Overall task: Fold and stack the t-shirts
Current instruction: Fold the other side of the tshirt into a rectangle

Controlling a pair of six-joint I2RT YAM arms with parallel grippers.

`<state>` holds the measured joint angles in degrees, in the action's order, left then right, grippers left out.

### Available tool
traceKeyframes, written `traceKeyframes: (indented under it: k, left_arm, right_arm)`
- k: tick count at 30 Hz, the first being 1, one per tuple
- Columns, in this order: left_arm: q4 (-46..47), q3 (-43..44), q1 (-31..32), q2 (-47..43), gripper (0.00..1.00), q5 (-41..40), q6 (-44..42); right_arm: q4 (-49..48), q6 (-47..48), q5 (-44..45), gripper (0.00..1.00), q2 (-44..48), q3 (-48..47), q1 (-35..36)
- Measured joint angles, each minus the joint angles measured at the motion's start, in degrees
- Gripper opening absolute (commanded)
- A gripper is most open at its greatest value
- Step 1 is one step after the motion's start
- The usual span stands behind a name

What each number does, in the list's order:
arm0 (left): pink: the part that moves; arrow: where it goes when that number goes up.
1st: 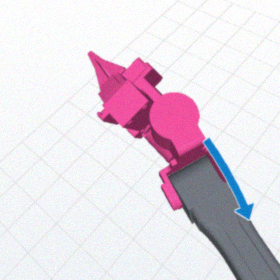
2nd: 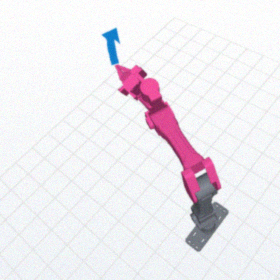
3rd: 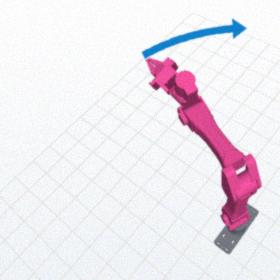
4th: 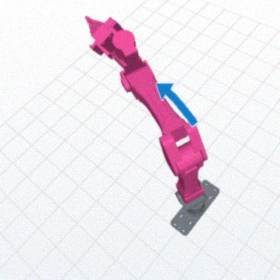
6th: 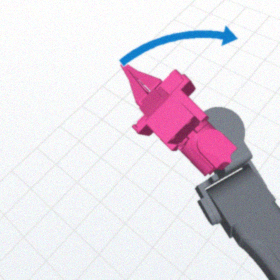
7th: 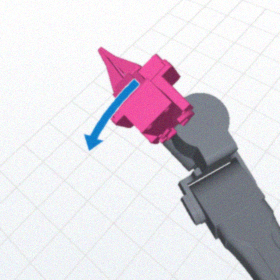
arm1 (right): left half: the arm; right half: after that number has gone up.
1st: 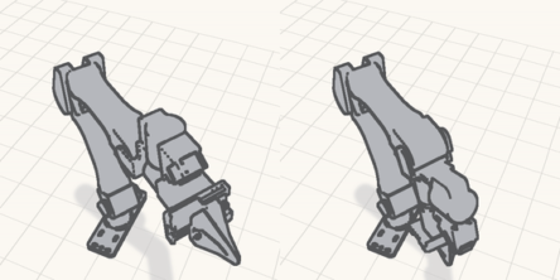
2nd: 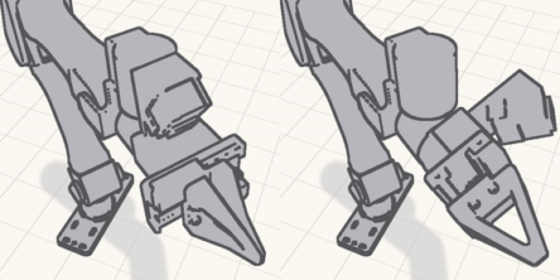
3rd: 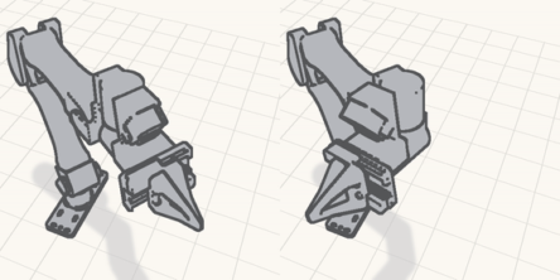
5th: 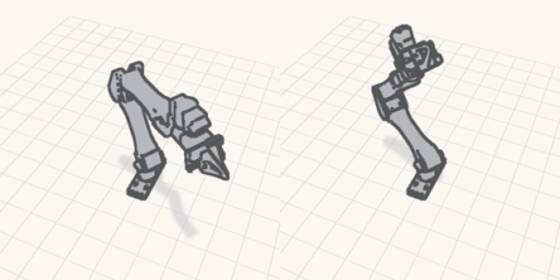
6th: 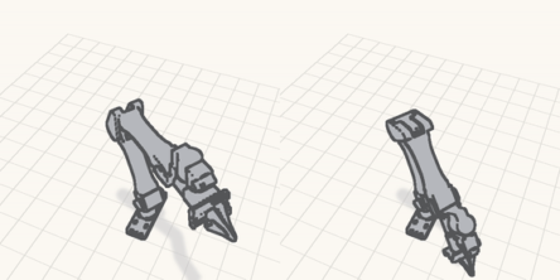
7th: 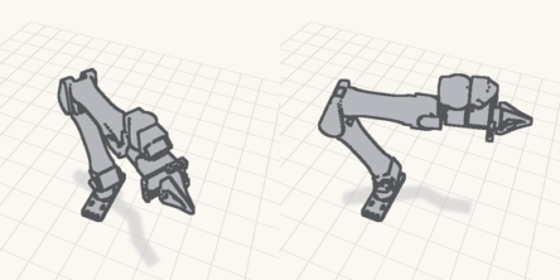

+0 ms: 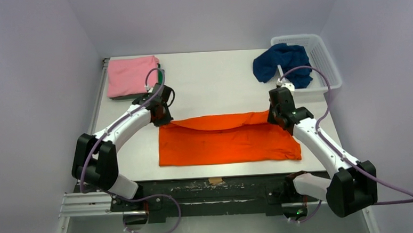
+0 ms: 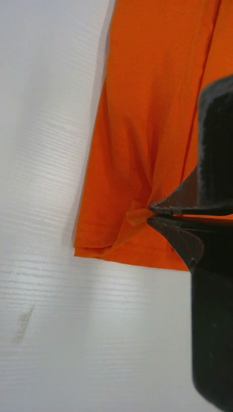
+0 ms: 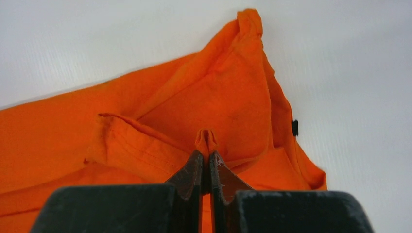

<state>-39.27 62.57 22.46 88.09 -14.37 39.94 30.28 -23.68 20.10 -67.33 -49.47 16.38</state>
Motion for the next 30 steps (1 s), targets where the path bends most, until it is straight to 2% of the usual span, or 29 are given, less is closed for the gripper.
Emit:
traceKeyframes:
  k: [2,4,6,8,11,13,14,18,22,26,30]
  left_arm:
    - [0.87,-1.66,0.94,-1.18,0.0,-0.09,0.17]
    - [1.27,-3.45,1.77,-1.66,0.11,-0.42,1.01]
    - [1.03,-5.46,2.51,-1.75,0.18,-0.74,1.66]
    - [-0.17,-7.17,3.02,-1.88,0.36,-1.16,2.86]
    - [-3.78,-8.09,3.08,-3.76,0.74,-2.34,4.37]
    - [-5.46,-8.09,3.13,-6.6,0.93,-2.84,4.55]
    - [-6.19,-8.07,3.15,-8.66,0.99,-3.04,4.7]
    - [-6.51,-8.0,3.45,-16.5,1.0,-2.29,4.42]
    - [-2.25,-7.65,3.56,-16.98,1.0,3.74,2.84]
    - [3.8,-7.43,3.56,-9.07,1.0,11.65,1.4]
    - [6.97,-8.2,3.58,-3.3,1.0,16.02,1.16]
  right_arm:
    - [2.49,-1.44,0.07,0.12,1.84,1.57,0.0]
    - [4.35,-3.32,-0.13,0.2,3.52,2.99,0.0]
    - [6.16,-5.64,-0.61,0.2,5.51,5.01,0.0]
    - [8.15,-8.5,-1.81,0.24,8.02,7.74,0.09]
    - [12.44,-12.63,-3.15,0.48,13.97,12.11,0.87]
    - [15.02,-14.32,-4.59,0.67,18.6,13.25,1.46]
    - [15.8,-14.86,-5.38,0.71,21.11,13.16,1.73]
    - [14.67,-14.93,-8.02,0.79,25.33,10.82,2.05]
    - [7.17,-12.87,-11.69,0.83,20.31,9.64,2.05]
    - [-2.64,-9.33,-14.25,0.84,5.07,8.5,2.05]
    - [-7.61,-7.02,-15.52,0.84,-9.03,5.75,1.97]
